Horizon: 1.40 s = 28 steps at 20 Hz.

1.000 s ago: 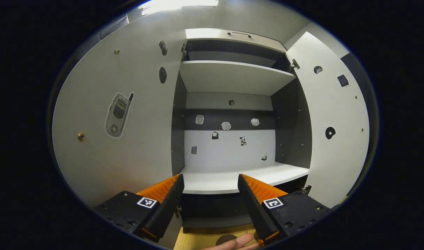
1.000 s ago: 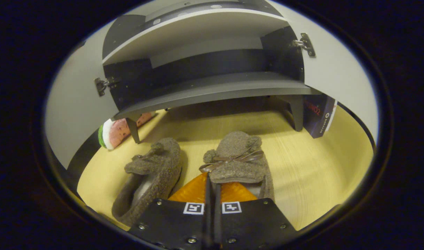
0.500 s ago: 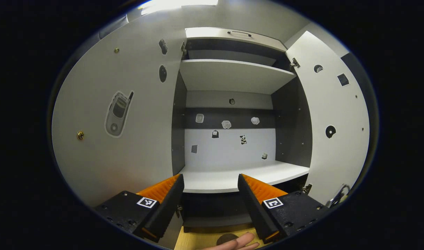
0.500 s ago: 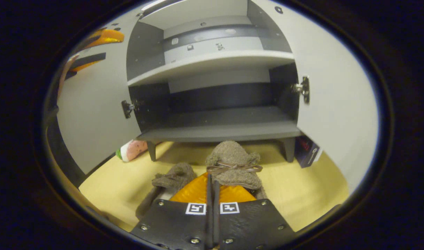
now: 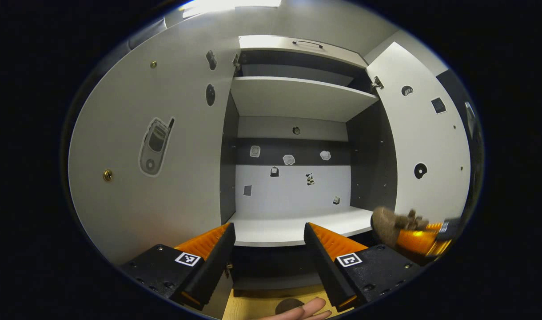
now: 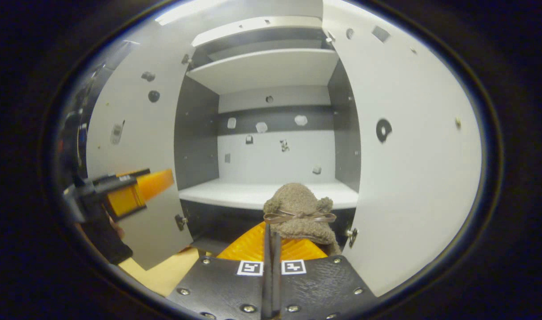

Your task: Grab one shoe with the right hand and put it into the shoe cabinet, grab the other shoe with the left hand and put it into the shoe cabinet; then close the right door with the right hand and the left door with the left hand.

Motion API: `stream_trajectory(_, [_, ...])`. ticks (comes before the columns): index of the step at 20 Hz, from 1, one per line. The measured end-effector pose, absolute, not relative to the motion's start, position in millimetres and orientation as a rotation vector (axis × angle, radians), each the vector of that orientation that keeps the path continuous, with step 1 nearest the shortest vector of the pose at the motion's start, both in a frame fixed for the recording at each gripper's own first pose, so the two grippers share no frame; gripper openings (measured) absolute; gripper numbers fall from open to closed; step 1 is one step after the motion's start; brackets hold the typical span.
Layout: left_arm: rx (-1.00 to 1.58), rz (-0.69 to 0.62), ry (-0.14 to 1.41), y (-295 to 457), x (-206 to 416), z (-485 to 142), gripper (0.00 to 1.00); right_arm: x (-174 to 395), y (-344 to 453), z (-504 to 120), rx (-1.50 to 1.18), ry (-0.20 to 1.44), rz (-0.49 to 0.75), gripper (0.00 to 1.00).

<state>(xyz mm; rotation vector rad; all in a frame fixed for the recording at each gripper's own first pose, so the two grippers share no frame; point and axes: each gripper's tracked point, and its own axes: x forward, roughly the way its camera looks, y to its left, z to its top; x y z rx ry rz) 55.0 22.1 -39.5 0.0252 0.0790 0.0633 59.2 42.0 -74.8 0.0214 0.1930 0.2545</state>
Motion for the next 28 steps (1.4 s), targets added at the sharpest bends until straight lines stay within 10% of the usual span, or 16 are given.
stream_trajectory(8, [0.025, 0.055, 0.06, 23.5, 50.0, -32.9, 0.95, 171.5, 59.8, 7.3, -0.12, 0.133, 0.217, 0.01])
stream_trajectory(18, [0.022, 0.058, 0.066, 26.0, 52.7, -35.2, 0.95, 322.0, 28.0, -90.0, -0.156, 0.38, 0.044, 0.01])
stream_trajectory(28, [0.02, 0.079, 0.088, 31.2, 57.6, -41.4, 0.95, 350.3, 33.6, -133.6, -0.227, 0.446, 0.078, 0.11])
